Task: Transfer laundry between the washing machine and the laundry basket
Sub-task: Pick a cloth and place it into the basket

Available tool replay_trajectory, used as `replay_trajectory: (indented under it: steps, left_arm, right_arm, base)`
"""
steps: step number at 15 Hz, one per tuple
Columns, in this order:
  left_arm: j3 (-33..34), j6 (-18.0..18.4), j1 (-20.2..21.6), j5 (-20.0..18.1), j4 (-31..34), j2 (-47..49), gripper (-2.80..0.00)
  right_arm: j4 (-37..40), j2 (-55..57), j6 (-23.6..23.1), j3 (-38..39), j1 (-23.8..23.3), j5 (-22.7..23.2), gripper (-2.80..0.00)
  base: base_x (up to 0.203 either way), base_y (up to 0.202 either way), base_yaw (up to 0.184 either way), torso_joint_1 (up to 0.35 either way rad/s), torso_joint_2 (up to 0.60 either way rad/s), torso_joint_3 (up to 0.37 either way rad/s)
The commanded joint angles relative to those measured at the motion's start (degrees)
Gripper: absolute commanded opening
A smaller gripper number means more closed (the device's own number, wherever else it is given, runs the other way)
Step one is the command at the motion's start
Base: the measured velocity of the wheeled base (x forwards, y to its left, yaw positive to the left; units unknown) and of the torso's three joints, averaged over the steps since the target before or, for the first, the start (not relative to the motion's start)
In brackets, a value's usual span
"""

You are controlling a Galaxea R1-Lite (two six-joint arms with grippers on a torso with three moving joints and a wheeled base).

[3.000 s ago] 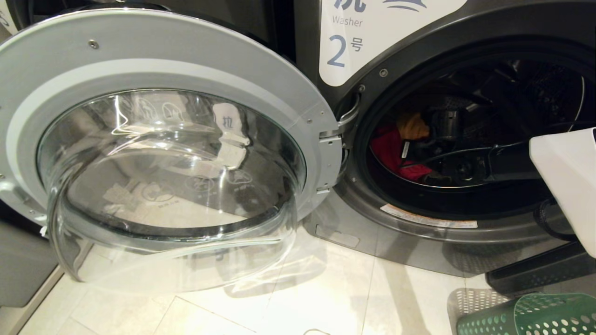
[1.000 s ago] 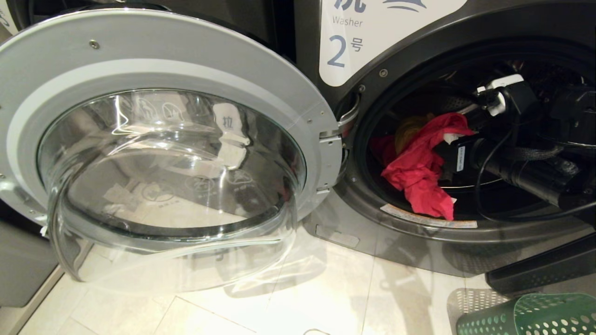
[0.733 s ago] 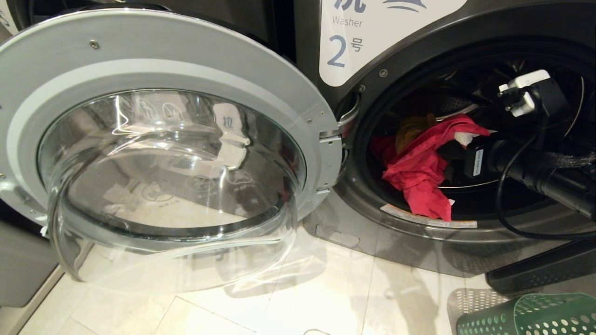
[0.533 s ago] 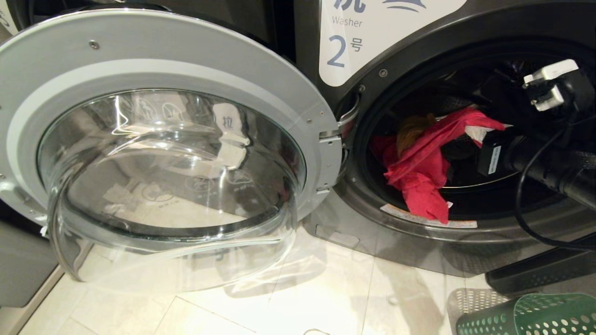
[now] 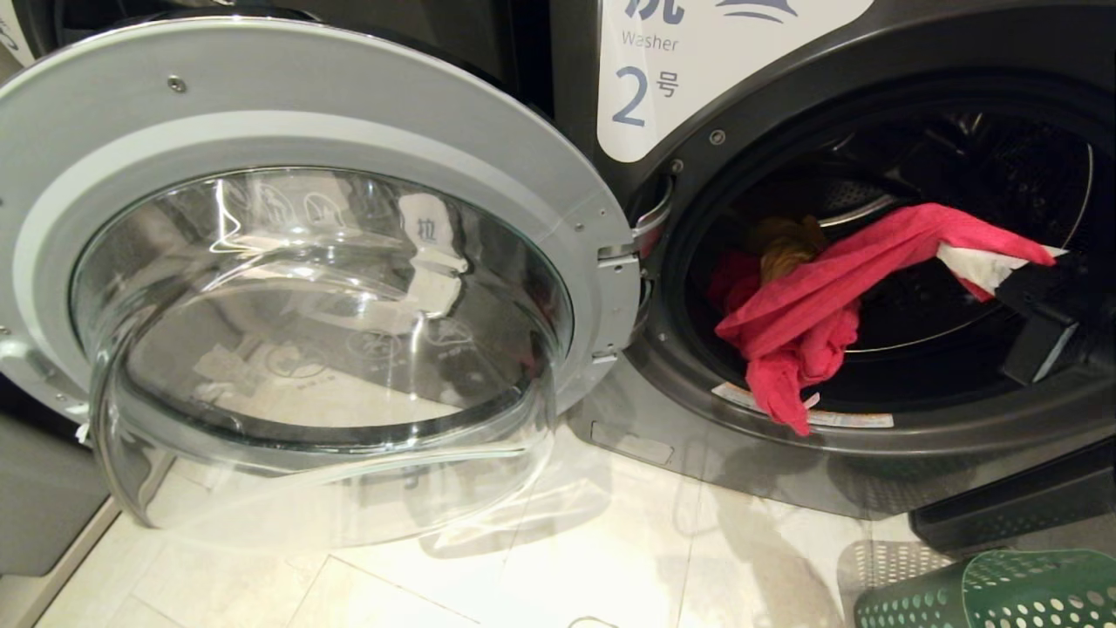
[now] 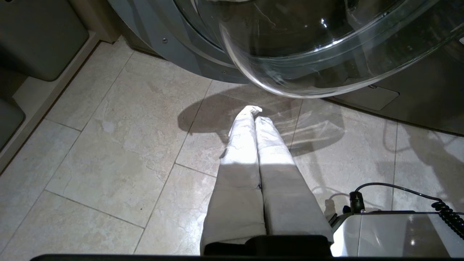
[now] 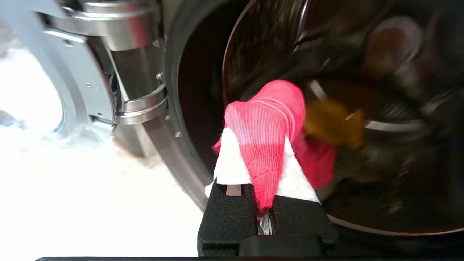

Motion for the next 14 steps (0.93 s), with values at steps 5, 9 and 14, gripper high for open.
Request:
replay_trajectory:
  steps: [5, 9, 14]
  left_arm:
    - [0.0, -0.01, 0.0, 0.01, 0.0, 0.02, -2.8]
    - [0.0, -0.01, 0.0, 0.01, 0.0, 0.02, -2.8]
    - [0.0, -0.01, 0.0, 0.01, 0.0, 0.02, -2.8]
  right_arm:
    - [0.1, -12.81, -8.47, 2.79, 2.68, -0.27, -2.8]
    - [1.51, -16.7, -9.26, 2.54, 2.73, -0.63, -2.8]
    - [2.05, -18.37, -9.15, -0.33, 2.73, -0.79, -2.8]
  base:
    - [0.0, 0.0, 0.0, 0.0, 0.0, 0.0]
    - [0.0, 0.0, 0.0, 0.0, 0.0, 0.0]
    - [0.0, 0.0, 0.0, 0.0, 0.0, 0.0]
